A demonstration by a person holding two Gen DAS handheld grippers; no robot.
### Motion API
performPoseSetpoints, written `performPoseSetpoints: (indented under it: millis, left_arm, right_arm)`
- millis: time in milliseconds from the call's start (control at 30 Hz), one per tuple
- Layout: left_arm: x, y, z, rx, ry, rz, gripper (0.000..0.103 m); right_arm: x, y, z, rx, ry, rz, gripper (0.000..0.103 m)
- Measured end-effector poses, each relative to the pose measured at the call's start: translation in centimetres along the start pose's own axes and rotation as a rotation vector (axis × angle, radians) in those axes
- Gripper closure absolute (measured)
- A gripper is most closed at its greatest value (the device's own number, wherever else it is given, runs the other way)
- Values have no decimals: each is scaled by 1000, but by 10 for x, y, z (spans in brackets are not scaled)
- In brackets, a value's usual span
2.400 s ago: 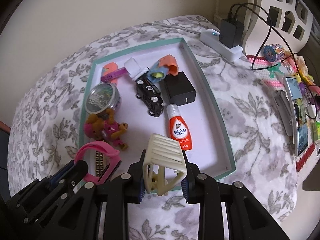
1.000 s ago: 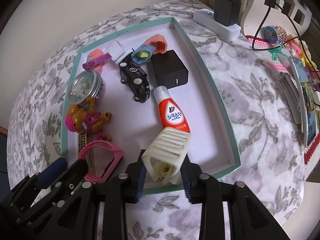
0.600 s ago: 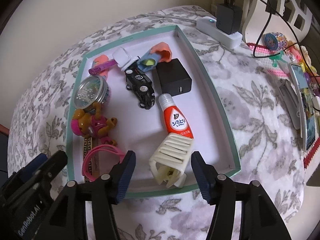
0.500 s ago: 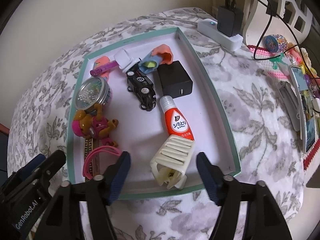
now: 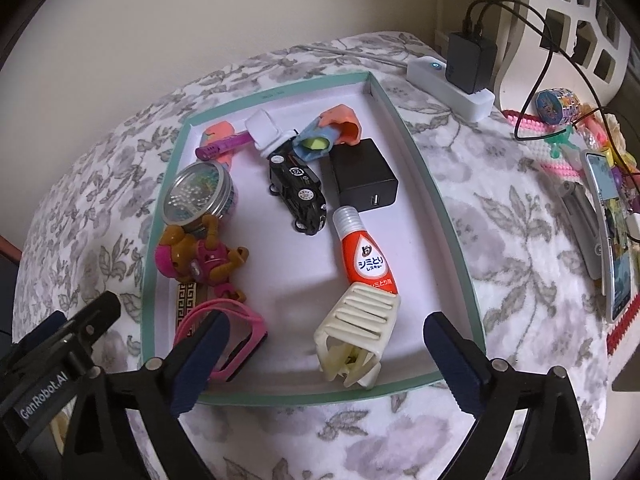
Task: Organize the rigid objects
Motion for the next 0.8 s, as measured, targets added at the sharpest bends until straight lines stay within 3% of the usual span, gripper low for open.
performPoseSetpoints:
  millis: [267,800]
  left_arm:
    - [0,2,17,14,47,13,9]
    - [7,32,39,-39,3,-34,9]
  right_arm:
    - [1,6,5,0,26,-28,0]
    - [2,34,15,-10,49,-84,0]
Point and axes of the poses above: each gripper's, at about its wrist camera, not at the fingertips, and y roughly against the way its jaws point, z to its left, x to its underside, the point moved 5 cm from there along -y, roughly the way its jaws point, and after that the axes turned 9 degrees about -z, right-handed, at the moved point
